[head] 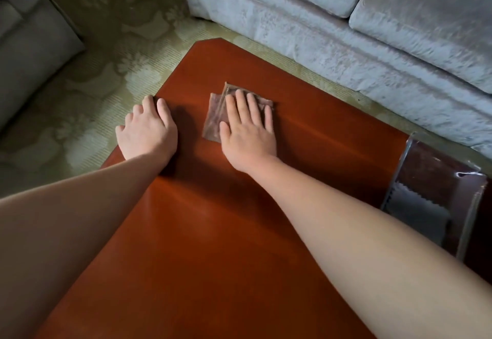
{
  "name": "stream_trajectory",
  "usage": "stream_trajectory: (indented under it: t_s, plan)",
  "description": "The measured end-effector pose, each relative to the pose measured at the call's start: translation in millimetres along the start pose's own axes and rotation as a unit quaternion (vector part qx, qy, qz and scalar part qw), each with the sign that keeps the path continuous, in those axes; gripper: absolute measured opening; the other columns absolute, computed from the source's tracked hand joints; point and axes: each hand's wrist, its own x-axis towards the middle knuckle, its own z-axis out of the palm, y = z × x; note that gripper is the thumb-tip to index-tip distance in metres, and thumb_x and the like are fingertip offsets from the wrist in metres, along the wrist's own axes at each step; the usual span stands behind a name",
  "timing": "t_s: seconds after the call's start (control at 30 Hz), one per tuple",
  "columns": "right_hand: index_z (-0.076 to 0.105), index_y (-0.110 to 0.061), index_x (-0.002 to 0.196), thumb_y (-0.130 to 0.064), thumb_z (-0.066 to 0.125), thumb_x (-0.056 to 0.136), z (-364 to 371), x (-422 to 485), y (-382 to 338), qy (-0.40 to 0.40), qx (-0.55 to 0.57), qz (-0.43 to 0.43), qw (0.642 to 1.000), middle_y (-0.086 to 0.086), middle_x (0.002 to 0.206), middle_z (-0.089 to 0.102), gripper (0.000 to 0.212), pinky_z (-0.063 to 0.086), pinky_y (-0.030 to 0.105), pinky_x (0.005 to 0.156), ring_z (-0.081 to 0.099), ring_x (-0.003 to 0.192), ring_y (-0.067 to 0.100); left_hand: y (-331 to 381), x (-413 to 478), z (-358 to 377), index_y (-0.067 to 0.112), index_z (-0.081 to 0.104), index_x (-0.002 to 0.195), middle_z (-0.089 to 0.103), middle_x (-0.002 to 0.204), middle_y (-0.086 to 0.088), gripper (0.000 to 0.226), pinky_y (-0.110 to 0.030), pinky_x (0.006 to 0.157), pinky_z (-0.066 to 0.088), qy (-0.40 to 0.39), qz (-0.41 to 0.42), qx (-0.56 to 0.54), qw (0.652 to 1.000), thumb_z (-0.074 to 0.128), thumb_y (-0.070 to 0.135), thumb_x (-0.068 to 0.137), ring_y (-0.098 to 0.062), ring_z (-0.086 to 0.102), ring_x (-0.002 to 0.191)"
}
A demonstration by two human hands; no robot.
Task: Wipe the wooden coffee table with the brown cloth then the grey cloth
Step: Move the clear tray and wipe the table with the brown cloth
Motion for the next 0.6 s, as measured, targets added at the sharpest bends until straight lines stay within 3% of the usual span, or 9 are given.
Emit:
stream_trajectory:
  t_s: [0.1,0.27,0.47,0.53,0.6]
  plan:
    - [0.009,-0.025,0.168,-0.049,0.017,0.107,3,-20,46,0.021,-0.002,0.030,0.999,-0.003,0.176,0.003,0.066,0.002,0.050,0.130,0.000,0.162,0.017,-2,-4,1,0.021,0.038,0.154,0.047,0.157,-0.011,0.061,-0.053,0.116,0.030,0.003,0.059,0.005,0.998,0.018,0.052,0.106,-0.034,0.043,0.143]
    - [0.000,-0.023,0.168,-0.046,0.015,0.110,-12,-47,152,0.010,0.006,0.209,0.978,0.000,0.176,-0.006,0.064,-0.001,0.050,0.130,-0.004,0.162,0.019,-8,-23,5,0.025,0.037,0.159,0.026,0.171,-0.008,0.064,-0.057,0.127,0.012,-0.032,0.265,0.072,0.961,0.025,0.058,0.105,-0.027,0.019,0.159]
    - [0.000,-0.018,0.168,-0.040,0.017,0.109,-20,-32,169,0.023,0.077,0.419,0.905,0.004,0.176,-0.009,0.065,-0.005,0.055,0.128,-0.009,0.161,0.022,-9,-26,4,0.023,0.029,0.163,0.018,0.174,-0.008,0.073,-0.059,0.128,0.006,-0.042,0.305,0.108,0.945,0.018,0.064,0.105,-0.025,0.011,0.162]
    - [0.002,-0.015,0.168,-0.038,0.019,0.109,-17,-19,152,0.032,0.084,0.427,0.900,0.007,0.176,-0.007,0.066,-0.005,0.057,0.127,-0.009,0.161,0.025,-7,-26,5,0.024,0.028,0.164,0.017,0.174,-0.007,0.072,-0.059,0.128,0.005,-0.043,0.315,0.109,0.942,0.016,0.064,0.105,-0.024,0.010,0.162]
    - [0.003,-0.015,0.168,-0.039,0.020,0.108,-13,-9,131,0.037,0.061,0.371,0.926,0.008,0.176,-0.004,0.066,-0.004,0.058,0.128,-0.006,0.162,0.026,-5,-26,4,0.026,0.029,0.164,0.017,0.174,-0.006,0.069,-0.059,0.128,0.005,-0.044,0.313,0.103,0.943,0.013,0.061,0.106,-0.024,0.010,0.162]
